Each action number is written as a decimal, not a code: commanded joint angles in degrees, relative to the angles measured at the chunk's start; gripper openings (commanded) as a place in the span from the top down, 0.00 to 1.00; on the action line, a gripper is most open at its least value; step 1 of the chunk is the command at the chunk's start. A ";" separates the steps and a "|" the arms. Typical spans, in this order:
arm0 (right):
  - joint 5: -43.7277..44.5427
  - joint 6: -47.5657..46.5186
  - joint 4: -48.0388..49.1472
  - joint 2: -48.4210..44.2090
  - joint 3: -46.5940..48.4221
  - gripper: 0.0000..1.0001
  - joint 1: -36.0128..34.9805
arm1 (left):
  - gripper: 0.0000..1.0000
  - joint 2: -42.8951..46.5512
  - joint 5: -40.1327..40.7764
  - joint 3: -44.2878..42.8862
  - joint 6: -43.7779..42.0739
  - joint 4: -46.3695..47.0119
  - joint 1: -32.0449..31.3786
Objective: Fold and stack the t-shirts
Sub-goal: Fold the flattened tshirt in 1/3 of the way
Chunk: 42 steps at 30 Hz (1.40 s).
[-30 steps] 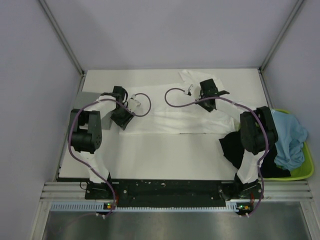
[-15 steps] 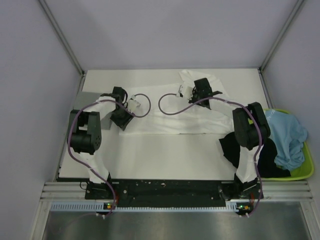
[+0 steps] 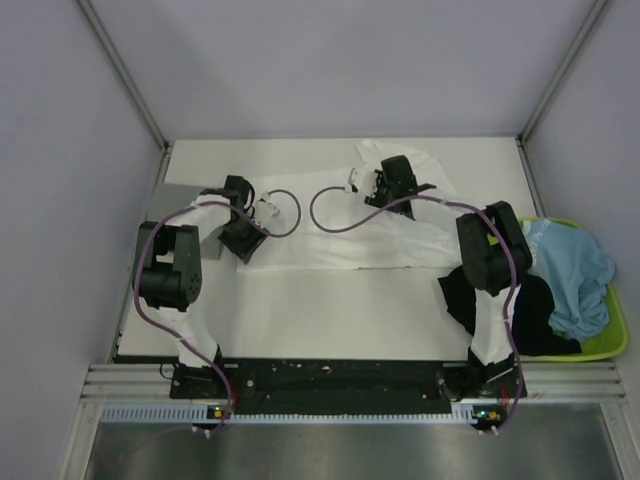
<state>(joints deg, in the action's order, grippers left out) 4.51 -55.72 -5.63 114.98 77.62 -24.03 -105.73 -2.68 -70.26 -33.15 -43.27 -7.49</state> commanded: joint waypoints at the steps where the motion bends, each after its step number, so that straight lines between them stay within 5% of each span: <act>1: 1.37 7.63 0.01 -1.86 6.47 0.45 -1.54 | 0.43 2.46 1.97 0.57 -1.13 -1.56 0.28; 7: 11.37 33.70 -9.91 -10.81 11.50 0.29 -1.46 | 0.36 8.77 -2.23 -2.16 -4.90 -4.80 0.19; 14: 11.67 64.83 -22.14 -23.91 -5.17 0.32 6.70 | 0.31 15.29 -2.87 7.31 -15.62 -6.32 -4.72; 18: 7.62 70.66 -22.50 -27.17 -14.86 0.35 13.30 | 0.28 14.68 0.91 11.98 -18.00 -0.52 -5.70; 25: 11.03 70.84 -23.02 -20.42 -16.89 0.38 15.77 | 0.22 12.66 2.06 14.62 -19.24 3.10 -6.22; 27: 12.18 71.54 -23.02 -18.66 -17.42 0.41 17.08 | 0.32 12.57 2.06 16.20 -18.45 4.32 -6.31; 31: 11.40 72.42 -22.94 -17.33 -17.86 0.68 20.34 | 1.00 13.01 2.15 18.22 -16.69 3.90 -6.31; 36: 11.48 71.98 -23.20 -18.21 -18.38 0.85 20.60 | 1.00 16.52 0.93 20.25 -16.69 -2.77 -6.31; 42: 12.10 71.90 -23.55 -19.09 -19.79 0.87 20.60 | 1.00 19.77 -7.86 22.79 -19.23 -14.64 -9.11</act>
<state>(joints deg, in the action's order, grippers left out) 15.09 15.68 -29.10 97.58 58.85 -3.38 -89.08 -3.64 -50.13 -50.81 -46.26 -14.17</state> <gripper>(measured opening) 0.129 0.010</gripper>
